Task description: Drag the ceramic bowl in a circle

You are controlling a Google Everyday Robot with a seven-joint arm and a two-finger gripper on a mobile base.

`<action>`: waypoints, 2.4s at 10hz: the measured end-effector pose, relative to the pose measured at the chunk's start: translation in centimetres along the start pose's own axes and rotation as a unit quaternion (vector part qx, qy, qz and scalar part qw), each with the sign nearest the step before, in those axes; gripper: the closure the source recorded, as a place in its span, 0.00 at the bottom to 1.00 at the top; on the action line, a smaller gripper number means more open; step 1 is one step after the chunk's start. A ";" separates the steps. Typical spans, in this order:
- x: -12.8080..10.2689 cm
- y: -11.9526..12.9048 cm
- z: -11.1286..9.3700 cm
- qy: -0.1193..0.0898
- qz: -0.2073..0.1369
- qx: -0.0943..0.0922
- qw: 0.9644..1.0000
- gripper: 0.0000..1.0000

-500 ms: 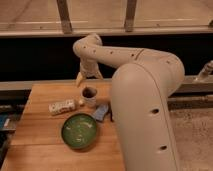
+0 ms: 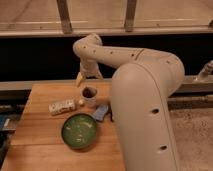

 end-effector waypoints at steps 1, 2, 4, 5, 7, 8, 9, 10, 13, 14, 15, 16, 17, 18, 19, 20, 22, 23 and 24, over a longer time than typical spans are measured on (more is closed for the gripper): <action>0.0 0.0 0.0 0.000 0.000 0.000 1.000 0.20; 0.0 0.0 0.0 0.000 0.000 0.000 1.000 0.20; 0.0 0.0 0.0 0.000 0.000 0.000 1.000 0.20; 0.0 0.0 0.0 0.000 0.000 0.000 1.000 0.20; 0.0 0.0 0.0 0.000 0.000 0.000 1.000 0.20; 0.0 0.0 0.0 0.000 0.000 0.000 1.000 0.20; 0.0 0.0 0.0 0.000 0.000 0.000 1.000 0.20; 0.0 0.0 0.0 0.000 0.000 0.000 1.000 0.20; 0.0 0.0 0.0 0.000 0.000 0.000 1.000 0.20; 0.0 0.0 0.0 0.000 0.000 0.000 1.000 0.20; 0.0 0.0 0.0 0.000 0.000 0.000 1.000 0.20; 0.0 0.0 0.0 0.000 0.000 0.000 1.000 0.20; -0.2 -0.1 -0.1 -0.002 0.001 0.001 1.000 0.20; -0.8 -0.6 -0.7 -0.007 0.015 -0.002 1.000 0.20; -1.2 -1.4 -1.3 -0.008 0.026 -0.003 1.000 0.20; -1.8 -3.0 -1.9 -0.010 0.038 -0.003 0.999 0.20; -1.6 -4.8 -2.0 -0.006 0.054 -0.003 0.999 0.20; -1.1 -5.0 -1.9 -0.002 0.058 -0.003 0.998 0.20; 0.3 -5.2 -1.9 0.003 0.069 -0.006 0.998 0.20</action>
